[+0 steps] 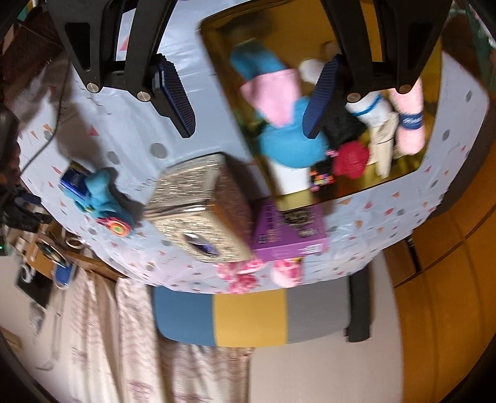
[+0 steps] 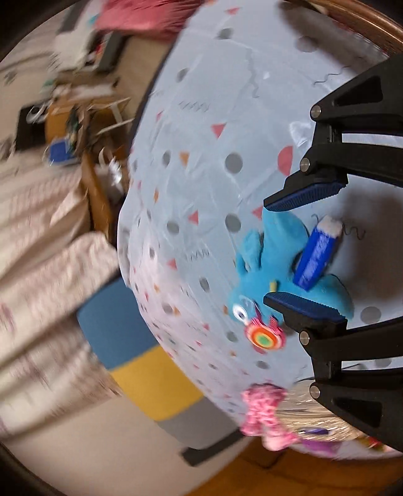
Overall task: Organize soft objects
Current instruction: 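Move both tools to the blue plush monster and Tempo tissue pack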
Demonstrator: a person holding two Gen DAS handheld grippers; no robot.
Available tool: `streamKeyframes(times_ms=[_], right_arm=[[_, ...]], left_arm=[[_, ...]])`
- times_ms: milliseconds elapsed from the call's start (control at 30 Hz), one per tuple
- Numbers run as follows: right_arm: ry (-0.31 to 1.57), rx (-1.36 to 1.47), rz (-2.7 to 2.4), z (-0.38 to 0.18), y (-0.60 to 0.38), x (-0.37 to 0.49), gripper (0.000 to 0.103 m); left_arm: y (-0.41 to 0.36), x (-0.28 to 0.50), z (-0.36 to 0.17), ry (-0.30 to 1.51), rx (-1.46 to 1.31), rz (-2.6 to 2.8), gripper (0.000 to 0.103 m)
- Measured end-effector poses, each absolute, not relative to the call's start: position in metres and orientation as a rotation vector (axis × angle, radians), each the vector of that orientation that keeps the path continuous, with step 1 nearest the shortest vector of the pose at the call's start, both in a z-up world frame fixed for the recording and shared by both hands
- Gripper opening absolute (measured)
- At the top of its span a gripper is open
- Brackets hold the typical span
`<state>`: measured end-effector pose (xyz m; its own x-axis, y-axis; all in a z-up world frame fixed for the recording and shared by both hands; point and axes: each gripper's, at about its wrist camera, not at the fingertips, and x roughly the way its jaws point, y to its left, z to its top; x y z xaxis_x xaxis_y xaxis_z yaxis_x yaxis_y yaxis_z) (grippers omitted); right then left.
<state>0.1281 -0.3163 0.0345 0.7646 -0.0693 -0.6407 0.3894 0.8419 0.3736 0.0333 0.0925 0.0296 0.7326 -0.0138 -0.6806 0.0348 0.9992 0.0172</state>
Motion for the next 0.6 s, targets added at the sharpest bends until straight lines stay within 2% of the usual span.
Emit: streamKeyframes(times_ms=[267,600], right_arm=[[0.688,0.704,-0.293,0.018,-0.348,0.120,0.055],[0.717,0.785,-0.265,0.008,-0.354,0.120,0.055]], left_arm=[[0.027,0.062,0.025,0.798,0.056,-0.198,0.072],[-0.049,0.109,0.016,0.850,0.085,-0.345,0.072]])
